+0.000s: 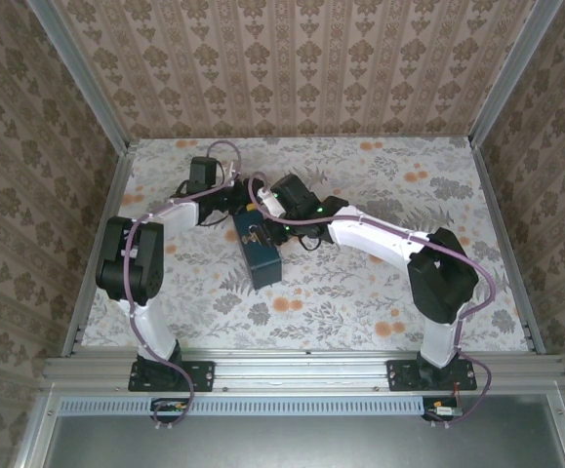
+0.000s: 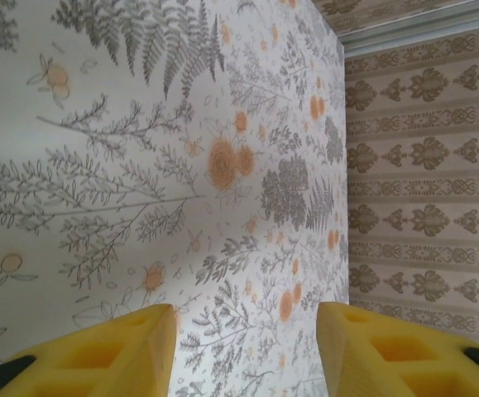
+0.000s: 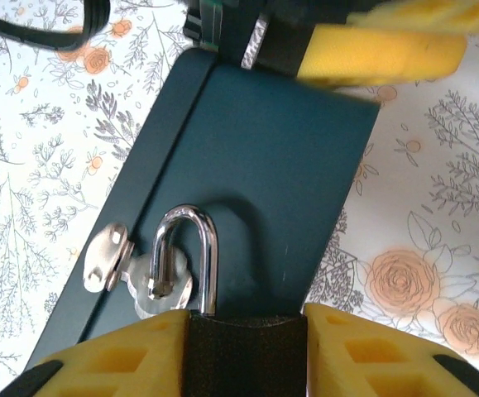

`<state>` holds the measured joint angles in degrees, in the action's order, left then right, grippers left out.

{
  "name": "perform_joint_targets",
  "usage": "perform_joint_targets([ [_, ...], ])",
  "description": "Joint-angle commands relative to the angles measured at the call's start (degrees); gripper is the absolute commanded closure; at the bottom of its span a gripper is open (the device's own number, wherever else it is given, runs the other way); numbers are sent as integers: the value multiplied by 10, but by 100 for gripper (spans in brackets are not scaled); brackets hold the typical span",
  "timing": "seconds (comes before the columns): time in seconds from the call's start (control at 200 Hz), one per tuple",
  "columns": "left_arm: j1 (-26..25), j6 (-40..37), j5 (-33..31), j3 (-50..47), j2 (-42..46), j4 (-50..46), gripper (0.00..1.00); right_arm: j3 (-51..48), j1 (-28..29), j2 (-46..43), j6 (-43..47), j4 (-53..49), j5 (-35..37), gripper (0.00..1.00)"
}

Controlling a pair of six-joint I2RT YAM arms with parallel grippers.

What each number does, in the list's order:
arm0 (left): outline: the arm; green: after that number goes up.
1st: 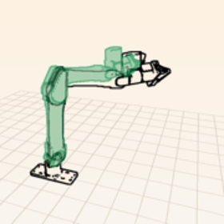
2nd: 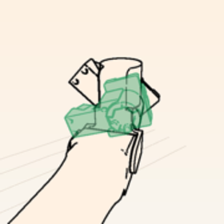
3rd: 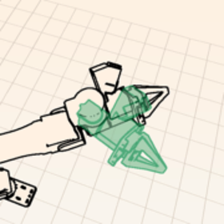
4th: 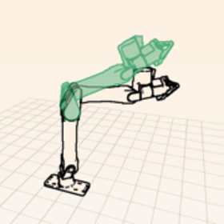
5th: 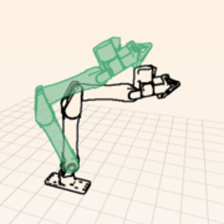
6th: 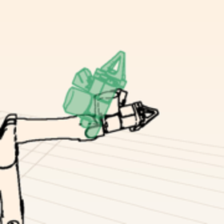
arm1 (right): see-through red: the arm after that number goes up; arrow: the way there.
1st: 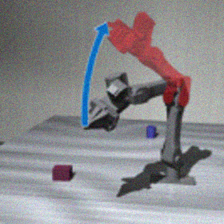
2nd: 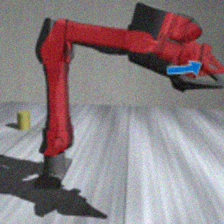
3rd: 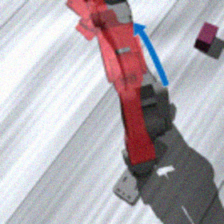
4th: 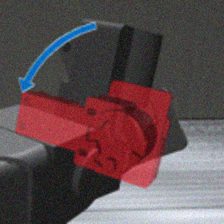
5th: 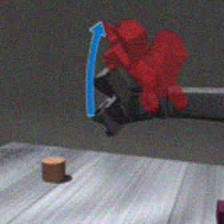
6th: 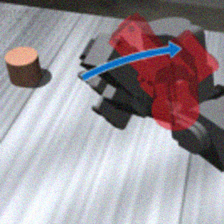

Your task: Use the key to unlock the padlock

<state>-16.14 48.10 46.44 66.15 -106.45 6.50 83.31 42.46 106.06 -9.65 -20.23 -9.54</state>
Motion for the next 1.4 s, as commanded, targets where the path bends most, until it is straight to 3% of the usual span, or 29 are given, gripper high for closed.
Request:
perform_joint_targets([
  [0.0,-3,11,20,-22,-9,-52,50,18,-8,13,-5,11,-15,59],
  [0.385,8,16,20,-26,-8,-47,51,4,-19,-5,-3,-6,-45,56],
  [0.64,14,16,18,-32,-2,-46,50,-13,-40,-30,-32,8,-109,50],
  [0.765,16,18,16,-33,1,-44,50,-16,-42,-33,-31,0,-132,59],
  [1.07,17,16,16,-37,5,-44,51,-31,-53,-31,-7,-9,-107,55],
  [1.395,18,19,12,-38,4,-41,51,-47,-55,-34,-8,0,-167,60],
])
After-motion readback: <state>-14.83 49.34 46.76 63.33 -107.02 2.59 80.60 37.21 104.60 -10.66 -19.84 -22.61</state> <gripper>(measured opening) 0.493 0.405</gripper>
